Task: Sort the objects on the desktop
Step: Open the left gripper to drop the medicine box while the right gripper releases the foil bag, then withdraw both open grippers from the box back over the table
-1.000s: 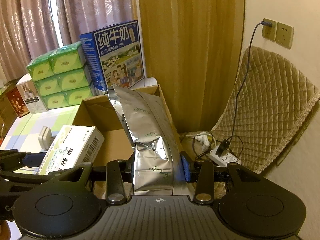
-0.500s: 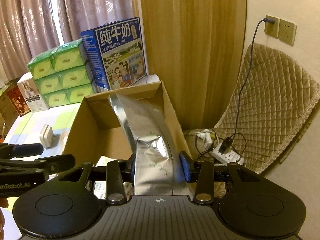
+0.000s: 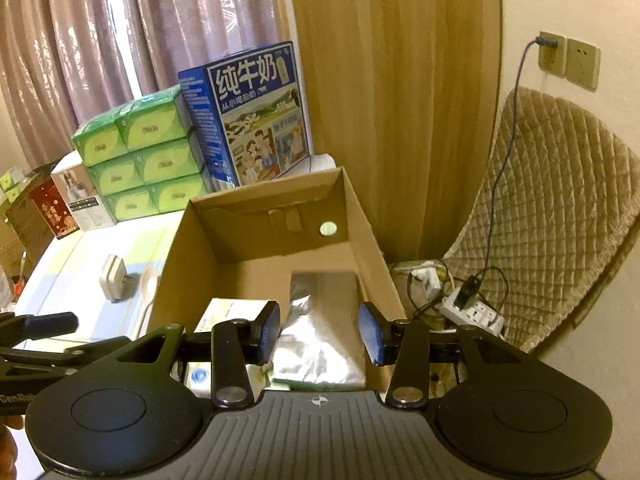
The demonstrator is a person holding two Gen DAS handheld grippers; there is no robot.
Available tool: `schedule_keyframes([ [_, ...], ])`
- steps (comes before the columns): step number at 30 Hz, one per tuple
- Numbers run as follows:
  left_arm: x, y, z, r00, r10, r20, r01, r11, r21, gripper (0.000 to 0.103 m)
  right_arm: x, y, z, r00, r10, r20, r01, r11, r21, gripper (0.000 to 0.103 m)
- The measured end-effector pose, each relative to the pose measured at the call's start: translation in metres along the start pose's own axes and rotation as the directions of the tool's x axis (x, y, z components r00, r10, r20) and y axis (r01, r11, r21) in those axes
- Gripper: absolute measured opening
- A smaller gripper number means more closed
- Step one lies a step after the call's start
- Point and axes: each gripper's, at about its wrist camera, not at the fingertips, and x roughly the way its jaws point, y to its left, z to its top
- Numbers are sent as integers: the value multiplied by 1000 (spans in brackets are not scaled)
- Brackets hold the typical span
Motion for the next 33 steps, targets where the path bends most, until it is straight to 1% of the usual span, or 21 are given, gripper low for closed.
schedule_keyframes([
  [4,-12,7,-7,1000,10,3,-10,1000,-4,88,-11,-4,-9,1000,0,2,0,1000,25,58],
  [6,-19,10,-11,1000,20,8,-20,1000,-5,90,-18,-2,-13,1000,2,4,-2,1000,23,65],
  [15,-59,35,-35,998,60,26,-59,998,-24,98,-44,15,-35,1000,31,4,-31,999,34,85],
  [19,-77,51,-48,996,86,28,-86,996,-31,102,-55,27,-43,999,45,7,-45,998,31,90],
  [24,-97,76,-63,992,128,23,-126,991,-50,102,-64,48,-50,998,67,10,-67,998,13,95],
  [33,-129,122,-82,980,194,29,-191,978,-88,102,-75,94,-63,991,130,6,-130,991,-31,99],
])
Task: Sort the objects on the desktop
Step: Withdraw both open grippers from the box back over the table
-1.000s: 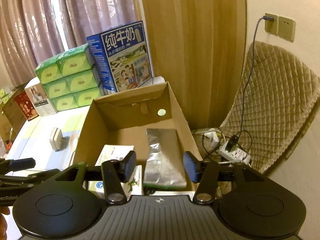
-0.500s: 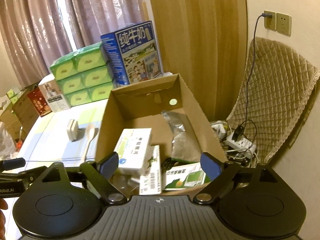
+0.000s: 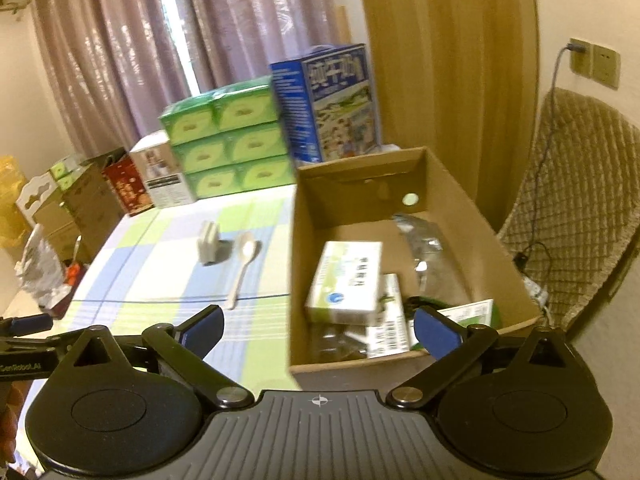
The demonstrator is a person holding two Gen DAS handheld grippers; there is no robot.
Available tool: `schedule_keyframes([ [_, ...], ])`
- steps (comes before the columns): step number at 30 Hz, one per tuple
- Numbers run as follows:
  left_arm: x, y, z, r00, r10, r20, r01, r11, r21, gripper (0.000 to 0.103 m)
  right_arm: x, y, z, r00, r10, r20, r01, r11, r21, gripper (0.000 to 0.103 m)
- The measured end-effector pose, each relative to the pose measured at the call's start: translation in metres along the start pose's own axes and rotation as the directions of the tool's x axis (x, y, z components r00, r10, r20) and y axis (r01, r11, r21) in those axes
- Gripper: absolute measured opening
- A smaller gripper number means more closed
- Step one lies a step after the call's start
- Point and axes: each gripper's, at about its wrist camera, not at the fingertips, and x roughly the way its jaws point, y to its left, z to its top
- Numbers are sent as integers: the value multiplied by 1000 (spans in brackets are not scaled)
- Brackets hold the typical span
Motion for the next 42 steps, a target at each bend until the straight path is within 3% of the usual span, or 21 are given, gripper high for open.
schedule_keyframes([
  [13,-12,48,-13,999,48,-6,-48,998,-42,102,15,52,-9,998,60,-26,-62,995,-74,101],
  [26,12,79,-24,998,60,-37,-63,995,-79,102,45,86,-15,992,99,-72,-107,988,-115,101],
  [38,76,103,-11,996,82,-47,-83,996,-24,102,118,111,-10,990,115,-79,-126,980,-153,100],
  [42,107,109,-7,996,70,-47,-72,997,-24,102,151,113,-9,992,102,-76,-112,983,-145,92],
])
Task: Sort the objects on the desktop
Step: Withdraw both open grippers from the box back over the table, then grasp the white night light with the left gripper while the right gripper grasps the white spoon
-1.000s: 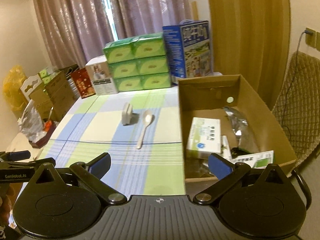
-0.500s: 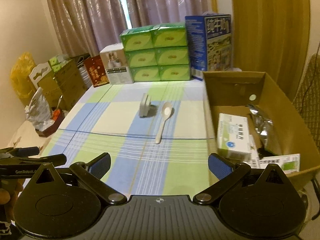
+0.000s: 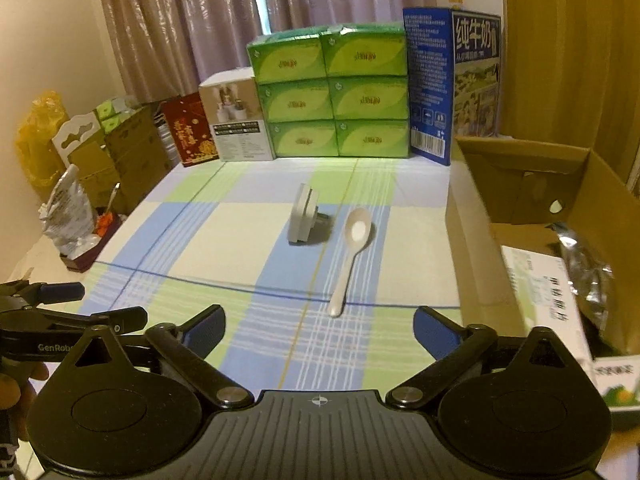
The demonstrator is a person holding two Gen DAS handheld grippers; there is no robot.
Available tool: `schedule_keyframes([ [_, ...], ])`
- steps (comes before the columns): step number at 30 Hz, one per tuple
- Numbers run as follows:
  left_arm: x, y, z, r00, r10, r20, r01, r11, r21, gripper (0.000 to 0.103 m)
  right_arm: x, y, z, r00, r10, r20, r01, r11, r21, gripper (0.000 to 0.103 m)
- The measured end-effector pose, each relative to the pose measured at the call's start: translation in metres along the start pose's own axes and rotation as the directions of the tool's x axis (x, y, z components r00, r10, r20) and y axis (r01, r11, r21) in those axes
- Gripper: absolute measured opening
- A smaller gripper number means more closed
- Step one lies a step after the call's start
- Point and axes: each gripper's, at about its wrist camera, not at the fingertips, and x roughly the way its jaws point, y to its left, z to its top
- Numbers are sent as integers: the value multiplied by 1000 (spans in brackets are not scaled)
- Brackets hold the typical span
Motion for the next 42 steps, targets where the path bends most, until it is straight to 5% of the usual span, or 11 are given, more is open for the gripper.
schedule_keyframes([
  [8,57,-1,7,999,-49,16,49,999,-7,102,66,-13,6,999,-46,-8,46,999,8,75],
  [12,83,-8,19,999,-47,11,47,998,40,102,97,-21,11,998,-55,-20,55,998,5,55],
  [37,179,-9,58,980,-186,73,176,976,129,101,208,-38,34,990,-130,61,133,990,-49,47],
  [42,188,-16,61,977,-200,77,188,973,132,101,212,-37,37,988,-131,79,137,988,-72,33],
])
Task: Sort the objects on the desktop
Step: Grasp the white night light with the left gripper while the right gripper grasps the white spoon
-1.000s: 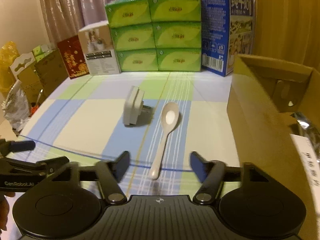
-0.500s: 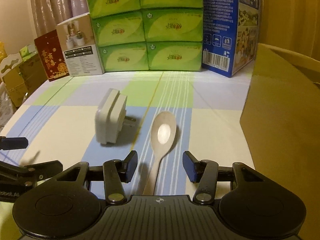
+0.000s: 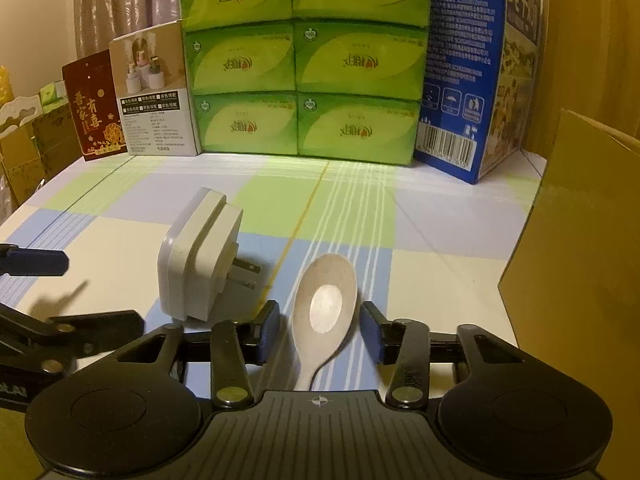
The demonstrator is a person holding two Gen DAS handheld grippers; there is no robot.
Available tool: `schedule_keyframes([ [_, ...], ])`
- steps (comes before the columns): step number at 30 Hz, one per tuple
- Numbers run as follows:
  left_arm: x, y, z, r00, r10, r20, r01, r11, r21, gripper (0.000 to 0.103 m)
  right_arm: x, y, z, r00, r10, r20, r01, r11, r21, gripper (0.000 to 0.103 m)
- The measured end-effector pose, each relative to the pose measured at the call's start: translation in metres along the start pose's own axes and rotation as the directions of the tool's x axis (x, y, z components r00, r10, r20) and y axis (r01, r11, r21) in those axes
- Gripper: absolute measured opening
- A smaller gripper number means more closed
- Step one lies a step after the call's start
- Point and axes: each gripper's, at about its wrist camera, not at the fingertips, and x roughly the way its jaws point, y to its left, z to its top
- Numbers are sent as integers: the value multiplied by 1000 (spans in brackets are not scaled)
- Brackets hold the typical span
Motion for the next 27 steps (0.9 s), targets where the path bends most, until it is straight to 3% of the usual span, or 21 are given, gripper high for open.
schedule_keyframes([
  [6,9,-13,1,1000,-15,10,15,1000,18,101,-1,-7,-2,1000,-6,5,6,1000,5,30],
  [10,17,-29,5,999,-45,22,43,996,77,101,-3,-17,-4,1000,-25,2,25,999,30,30],
  [15,33,-38,15,998,-64,20,62,993,101,91,-5,-23,-7,999,-38,-3,38,998,48,30],
  [21,41,-45,22,997,-72,32,68,991,111,69,-6,-25,-8,999,-36,-7,36,997,63,30],
  [23,42,-48,21,996,-80,23,77,987,141,53,-6,-27,-8,999,-35,-7,35,997,69,29],
  [27,40,-50,17,997,-75,17,71,983,169,34,-8,-28,-9,999,-32,-11,33,997,74,29],
])
